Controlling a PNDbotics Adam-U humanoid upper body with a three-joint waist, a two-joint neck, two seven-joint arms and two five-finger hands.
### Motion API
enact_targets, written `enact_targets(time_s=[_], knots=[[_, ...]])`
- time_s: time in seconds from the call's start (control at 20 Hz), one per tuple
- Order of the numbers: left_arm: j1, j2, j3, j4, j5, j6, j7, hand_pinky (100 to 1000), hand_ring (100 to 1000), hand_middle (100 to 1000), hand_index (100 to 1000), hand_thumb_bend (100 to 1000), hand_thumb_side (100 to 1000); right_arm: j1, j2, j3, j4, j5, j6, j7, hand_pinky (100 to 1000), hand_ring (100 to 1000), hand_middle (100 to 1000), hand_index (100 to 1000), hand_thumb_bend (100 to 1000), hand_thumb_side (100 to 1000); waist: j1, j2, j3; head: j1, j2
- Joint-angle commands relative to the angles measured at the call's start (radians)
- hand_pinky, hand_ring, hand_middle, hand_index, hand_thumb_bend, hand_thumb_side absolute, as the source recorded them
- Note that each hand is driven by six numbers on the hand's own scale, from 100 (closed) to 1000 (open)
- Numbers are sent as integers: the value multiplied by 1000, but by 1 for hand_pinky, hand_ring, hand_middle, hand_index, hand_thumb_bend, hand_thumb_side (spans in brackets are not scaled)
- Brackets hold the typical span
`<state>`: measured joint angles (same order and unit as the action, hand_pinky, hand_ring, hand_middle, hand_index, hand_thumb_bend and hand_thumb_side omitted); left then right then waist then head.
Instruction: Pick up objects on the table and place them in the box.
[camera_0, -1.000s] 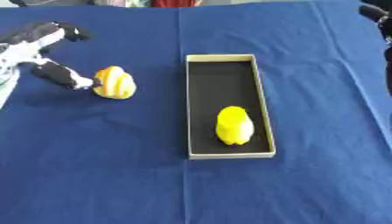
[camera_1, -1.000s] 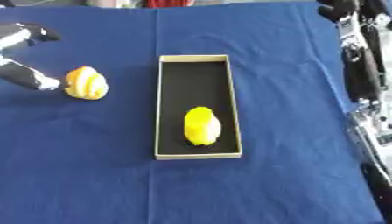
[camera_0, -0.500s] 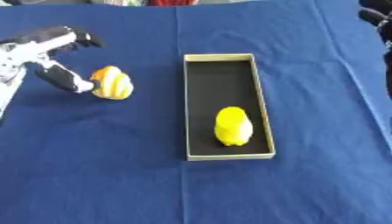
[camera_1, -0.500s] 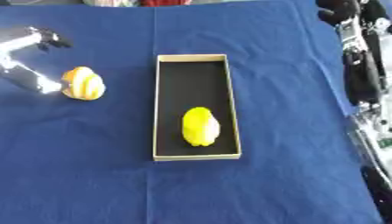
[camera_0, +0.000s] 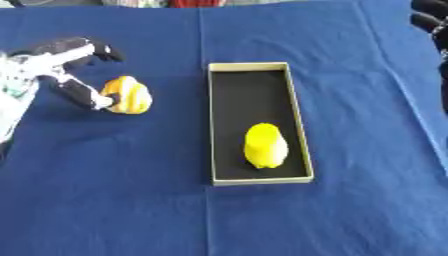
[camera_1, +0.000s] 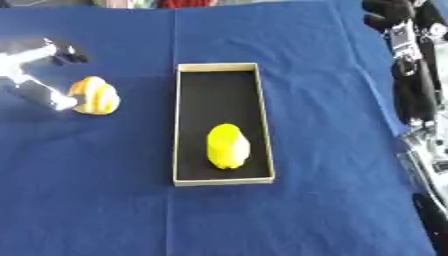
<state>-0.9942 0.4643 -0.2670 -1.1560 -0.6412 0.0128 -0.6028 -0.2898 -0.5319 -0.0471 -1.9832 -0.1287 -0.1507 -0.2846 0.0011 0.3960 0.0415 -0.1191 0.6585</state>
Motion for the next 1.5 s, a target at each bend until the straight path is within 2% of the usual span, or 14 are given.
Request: enact_targets(time_s=[0.05,0.2,0.3,0.65,1.0,1.3,1.5], knots=[[-17,5,7,17,-16,-7,-11,863,896,818,862,393,100,-9,-10,-2,-17,-9,3,-4,868,842,787,837,100,766,-1,-15,-4,3,-7],[-17,1,8,32,-22,-14,-25,859,888,804,846,366,100,-6,-8,-3,-17,-11,6,-9,868,842,786,837,100,766,-1,-12,-7,3,-4],[-16,1,9,33,-22,-18,-32,849,875,783,797,321,100,-4,-7,-4,-17,-12,8,-12,868,841,786,837,100,767,-1,-11,-7,3,-1],[-13,4,14,14,-2,-8,-11,794,776,632,666,100,100,1,-3,-6,-17,-19,18,-28,867,840,782,836,100,769,0,-16,-4,3,3],[-13,19,22,-48,28,21,26,763,744,600,637,100,100,4,-8,-10,-17,-20,18,-33,868,839,780,836,100,770,-2,-23,-1,1,7],[-22,37,32,-194,12,55,46,758,735,599,635,100,100,6,-9,-12,-17,-18,20,-33,868,840,780,836,100,767,-2,-29,3,-3,9],[-28,36,25,-310,55,72,38,753,723,596,632,100,100,6,-12,-13,-17,-17,20,-32,868,839,780,835,100,766,-2,-33,6,-5,10]])
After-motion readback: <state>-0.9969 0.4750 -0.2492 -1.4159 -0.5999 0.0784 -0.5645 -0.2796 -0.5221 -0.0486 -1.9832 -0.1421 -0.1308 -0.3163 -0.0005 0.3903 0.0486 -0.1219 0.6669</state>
